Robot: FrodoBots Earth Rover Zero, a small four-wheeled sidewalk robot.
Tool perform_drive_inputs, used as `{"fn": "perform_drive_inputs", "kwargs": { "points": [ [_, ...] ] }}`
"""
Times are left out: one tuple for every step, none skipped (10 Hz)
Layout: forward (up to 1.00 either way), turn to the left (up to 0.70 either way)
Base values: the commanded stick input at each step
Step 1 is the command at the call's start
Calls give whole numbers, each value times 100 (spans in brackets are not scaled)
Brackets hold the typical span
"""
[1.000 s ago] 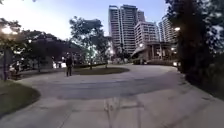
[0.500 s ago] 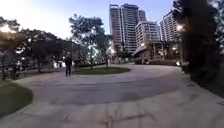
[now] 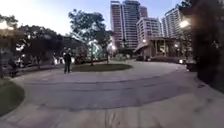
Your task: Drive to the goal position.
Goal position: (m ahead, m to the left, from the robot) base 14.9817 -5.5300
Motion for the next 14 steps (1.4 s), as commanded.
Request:
{"fn": "perform_drive_inputs", "kwargs": {
  "points": [
    [70,-8],
    [70,0],
    [70,0],
    [70,0],
    [70,0],
    [70,0],
    [70,0],
    [70,0],
    [70,0],
    [70,0],
    [70,0],
    [70,0],
    [70,0],
    [70,0]
  ]
}}
